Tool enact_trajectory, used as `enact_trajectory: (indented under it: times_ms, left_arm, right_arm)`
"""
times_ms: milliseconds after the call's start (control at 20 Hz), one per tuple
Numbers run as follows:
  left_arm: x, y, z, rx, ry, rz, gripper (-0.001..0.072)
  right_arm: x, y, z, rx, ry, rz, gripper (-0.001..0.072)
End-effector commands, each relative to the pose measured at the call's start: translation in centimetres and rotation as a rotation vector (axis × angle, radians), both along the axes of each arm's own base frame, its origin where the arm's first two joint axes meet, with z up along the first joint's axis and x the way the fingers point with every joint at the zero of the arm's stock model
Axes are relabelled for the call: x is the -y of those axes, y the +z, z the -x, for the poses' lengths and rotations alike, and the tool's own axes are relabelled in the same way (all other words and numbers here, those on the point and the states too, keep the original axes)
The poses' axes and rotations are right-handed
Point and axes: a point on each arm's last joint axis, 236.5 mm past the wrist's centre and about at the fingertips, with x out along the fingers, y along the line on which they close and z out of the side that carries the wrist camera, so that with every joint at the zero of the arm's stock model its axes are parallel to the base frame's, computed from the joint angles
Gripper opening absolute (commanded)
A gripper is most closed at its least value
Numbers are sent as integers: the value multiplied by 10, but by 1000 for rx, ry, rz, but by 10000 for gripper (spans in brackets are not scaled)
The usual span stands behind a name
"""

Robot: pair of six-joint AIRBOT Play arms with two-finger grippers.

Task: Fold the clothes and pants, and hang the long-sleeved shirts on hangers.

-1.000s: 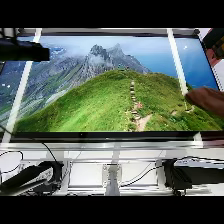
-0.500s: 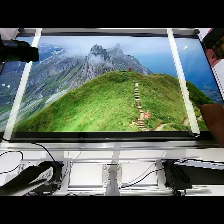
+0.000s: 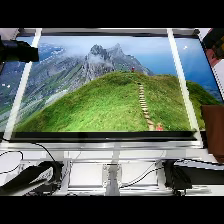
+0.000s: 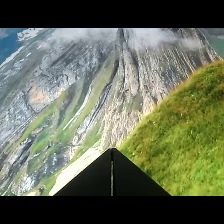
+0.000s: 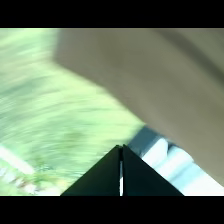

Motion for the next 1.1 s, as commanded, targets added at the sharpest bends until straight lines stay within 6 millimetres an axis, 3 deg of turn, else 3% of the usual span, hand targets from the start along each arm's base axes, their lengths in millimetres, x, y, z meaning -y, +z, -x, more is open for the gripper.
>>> enact_trajectory:
  times_ms: [0, 100, 200, 300, 400, 550, 850, 1050]
  left_arm:
    - [0, 0, 0, 0, 1, 0, 15]
    - [0, 0, 0, 0, 1, 0, 15]
    - [0, 0, 0, 0, 1, 0, 15]
    - [0, 0, 0, 0, 1, -1, 15]
    - [0, 0, 0, 0, 1, 0, 15]
    - [0, 0, 0, 0, 1, 0, 15]
    - [0, 0, 0, 0, 1, 0, 15]
    - [0, 0, 0, 0, 1, 0, 15]
  right_arm:
    - [-60, 46, -85, 165, 271, 65, 15]
    - [-118, 82, -132, 251, 451, 139, 14]
    - [-195, 111, -159, 324, 657, 177, 16]
    - [-265, 126, -165, 367, 856, 203, 16]
    - [-303, 120, -162, 331, 1003, 255, 16]
    - [-313, 108, -158, 265, 1053, 301, 16]
    - [-261, 103, -156, 152, 932, 431, 16]
    - [-262, 104, -157, 160, 930, 420, 17]
